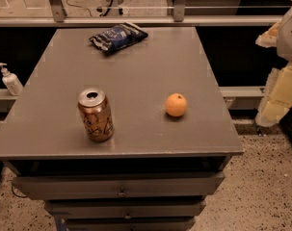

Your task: Move orange can near blue chip bag

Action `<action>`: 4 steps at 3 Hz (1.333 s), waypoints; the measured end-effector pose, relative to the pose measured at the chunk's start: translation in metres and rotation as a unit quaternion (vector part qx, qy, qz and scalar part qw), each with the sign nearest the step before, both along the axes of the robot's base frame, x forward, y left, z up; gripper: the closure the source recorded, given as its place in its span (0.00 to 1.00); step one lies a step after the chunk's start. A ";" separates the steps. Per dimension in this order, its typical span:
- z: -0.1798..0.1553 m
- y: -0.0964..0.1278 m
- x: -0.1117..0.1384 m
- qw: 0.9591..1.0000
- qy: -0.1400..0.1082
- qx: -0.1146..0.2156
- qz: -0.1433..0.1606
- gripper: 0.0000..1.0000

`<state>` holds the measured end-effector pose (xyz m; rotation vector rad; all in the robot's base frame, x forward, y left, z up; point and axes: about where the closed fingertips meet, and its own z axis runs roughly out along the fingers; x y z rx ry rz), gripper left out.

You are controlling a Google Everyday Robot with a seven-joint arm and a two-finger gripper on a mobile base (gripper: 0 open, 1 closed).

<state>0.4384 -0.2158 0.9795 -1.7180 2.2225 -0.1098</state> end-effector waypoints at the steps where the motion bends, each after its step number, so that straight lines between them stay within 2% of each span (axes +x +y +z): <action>1: 0.000 0.000 0.000 1.000 0.000 0.000 0.000 0.00; 2: -0.003 0.019 0.001 0.999 0.004 0.046 0.010 0.00; 3: -0.018 0.080 0.006 0.988 0.021 0.146 0.039 0.00; 4: -0.031 0.151 0.006 0.966 0.033 0.243 0.081 0.00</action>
Offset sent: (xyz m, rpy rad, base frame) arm 0.0039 0.0685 -0.0103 0.3546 0.0541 0.0795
